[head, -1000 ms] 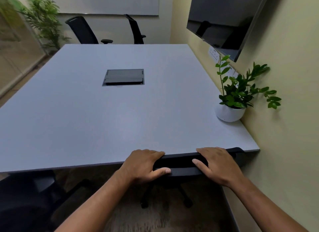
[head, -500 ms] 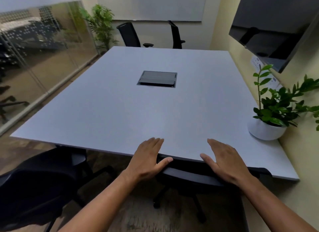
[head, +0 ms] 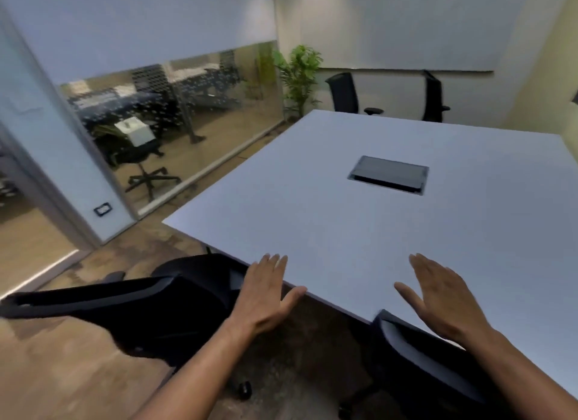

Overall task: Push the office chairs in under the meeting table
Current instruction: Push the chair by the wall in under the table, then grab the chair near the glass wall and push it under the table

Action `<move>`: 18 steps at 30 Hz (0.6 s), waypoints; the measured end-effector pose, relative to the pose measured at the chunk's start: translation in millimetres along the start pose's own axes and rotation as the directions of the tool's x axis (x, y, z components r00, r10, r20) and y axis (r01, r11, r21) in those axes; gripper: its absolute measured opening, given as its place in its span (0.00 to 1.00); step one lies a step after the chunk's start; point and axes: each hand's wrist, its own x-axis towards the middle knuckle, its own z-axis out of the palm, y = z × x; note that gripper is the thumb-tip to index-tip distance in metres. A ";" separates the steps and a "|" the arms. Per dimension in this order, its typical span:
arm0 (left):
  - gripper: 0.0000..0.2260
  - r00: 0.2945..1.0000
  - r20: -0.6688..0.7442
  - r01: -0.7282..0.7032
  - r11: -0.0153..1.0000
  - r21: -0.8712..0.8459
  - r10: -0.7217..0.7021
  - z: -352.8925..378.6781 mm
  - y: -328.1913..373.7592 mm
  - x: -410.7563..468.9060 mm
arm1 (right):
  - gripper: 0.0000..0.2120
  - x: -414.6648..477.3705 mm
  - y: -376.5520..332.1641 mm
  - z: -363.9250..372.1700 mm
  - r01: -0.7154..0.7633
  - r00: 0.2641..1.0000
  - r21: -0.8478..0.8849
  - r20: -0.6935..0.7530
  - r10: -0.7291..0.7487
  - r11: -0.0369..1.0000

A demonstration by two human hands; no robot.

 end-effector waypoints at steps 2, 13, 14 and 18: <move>0.46 0.999 -0.023 0.025 1.000 0.011 -0.025 -13.0 -25.4 -5.7 | 0.52 17.9 -29.0 5.3 0.026 1.000 0.003 0.006 -0.026 1.000; 0.49 0.962 -0.239 0.138 0.990 0.020 -0.129 -85.1 -205.1 -48.9 | 0.52 109.4 -238.1 38.2 0.247 0.969 -0.001 0.025 -0.247 0.969; 0.49 0.957 -0.251 0.158 0.987 0.025 -0.147 -91.1 -222.6 -54.3 | 0.52 116.0 -259.0 41.1 0.270 0.962 0.000 0.024 -0.270 0.963; 0.47 0.930 -0.272 0.270 0.962 0.049 -0.247 -113.1 -295.3 -80.5 | 0.51 137.1 -345.4 54.0 0.366 0.930 0.027 0.017 -0.366 0.930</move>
